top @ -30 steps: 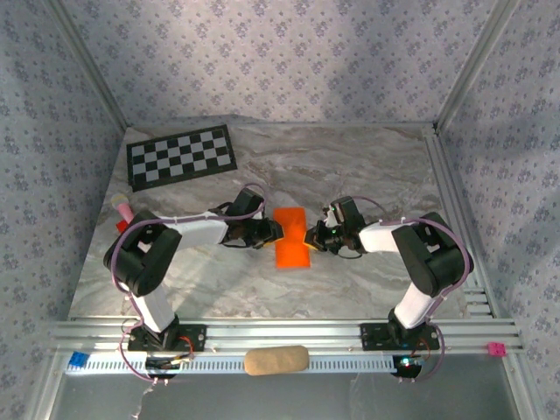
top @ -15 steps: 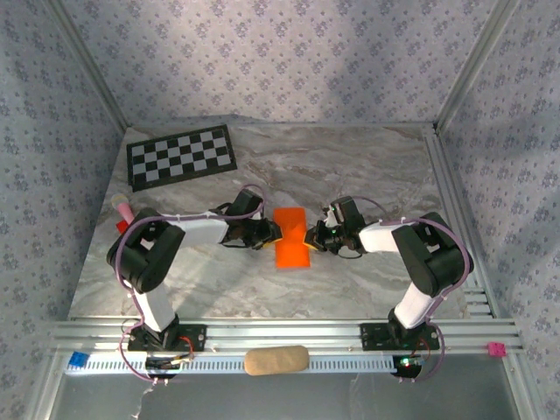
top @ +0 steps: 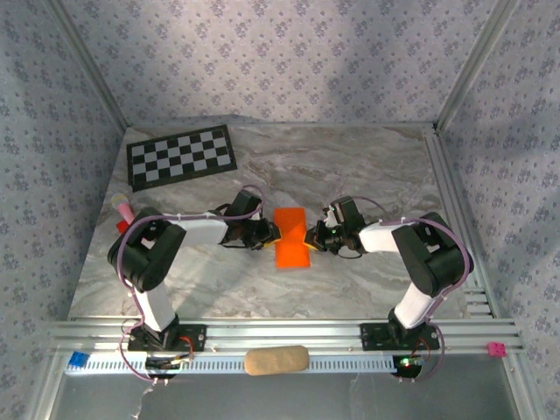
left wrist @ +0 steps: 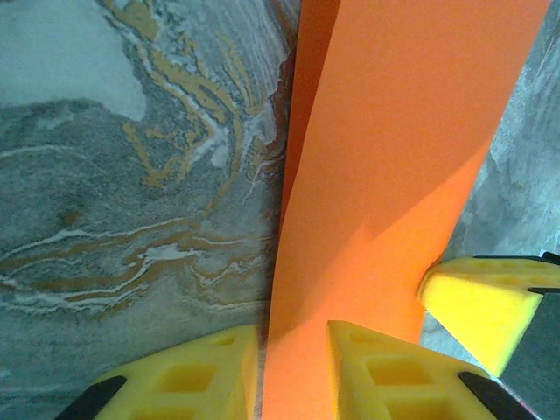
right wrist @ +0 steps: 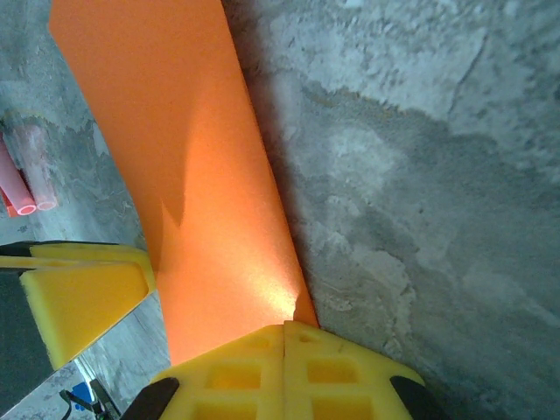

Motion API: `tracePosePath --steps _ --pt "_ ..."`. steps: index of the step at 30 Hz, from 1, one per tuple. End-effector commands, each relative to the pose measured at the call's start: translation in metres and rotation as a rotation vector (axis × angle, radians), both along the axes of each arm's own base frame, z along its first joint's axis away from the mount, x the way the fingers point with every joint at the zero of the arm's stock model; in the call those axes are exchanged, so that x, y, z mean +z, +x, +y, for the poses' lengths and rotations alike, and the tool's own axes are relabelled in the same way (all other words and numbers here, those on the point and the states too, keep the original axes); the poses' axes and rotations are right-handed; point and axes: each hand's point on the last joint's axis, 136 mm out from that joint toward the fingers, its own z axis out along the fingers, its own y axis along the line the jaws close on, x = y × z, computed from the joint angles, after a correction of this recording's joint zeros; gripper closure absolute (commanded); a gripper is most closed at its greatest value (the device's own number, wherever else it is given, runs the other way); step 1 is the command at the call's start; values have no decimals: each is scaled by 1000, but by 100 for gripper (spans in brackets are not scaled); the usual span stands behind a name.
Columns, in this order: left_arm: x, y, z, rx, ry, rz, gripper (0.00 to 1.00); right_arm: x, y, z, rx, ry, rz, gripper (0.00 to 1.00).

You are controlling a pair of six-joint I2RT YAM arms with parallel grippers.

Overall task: Fold a paper plane with a square sheet of paper (pick it up from the middle)
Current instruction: Third fold the triangle at the center of the table.

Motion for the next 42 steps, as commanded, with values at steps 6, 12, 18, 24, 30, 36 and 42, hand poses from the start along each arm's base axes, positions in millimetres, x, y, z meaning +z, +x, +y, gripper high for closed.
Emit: tracePosePath --steps 6,12,18,24,30,36,42 --pt "0 0 0 16 -17 -10 75 -34 -19 -24 -35 -126 103 95" --pt "-1 1 1 15 -16 -8 77 -35 -21 -25 -34 -129 105 94" --pt "1 1 -1 15 -28 -13 77 -35 -20 -25 -36 -128 105 94" --pt "3 2 -2 23 -48 -13 78 -35 -20 -25 -37 -131 105 94" --pt "3 2 -4 18 -63 -9 80 -35 -19 -26 -40 -131 104 94" --pt "4 1 -2 21 -56 -13 81 -35 -19 -26 -39 -134 103 94" --pt "9 3 -1 30 -66 -34 82 -34 -18 -26 -41 -131 102 94"
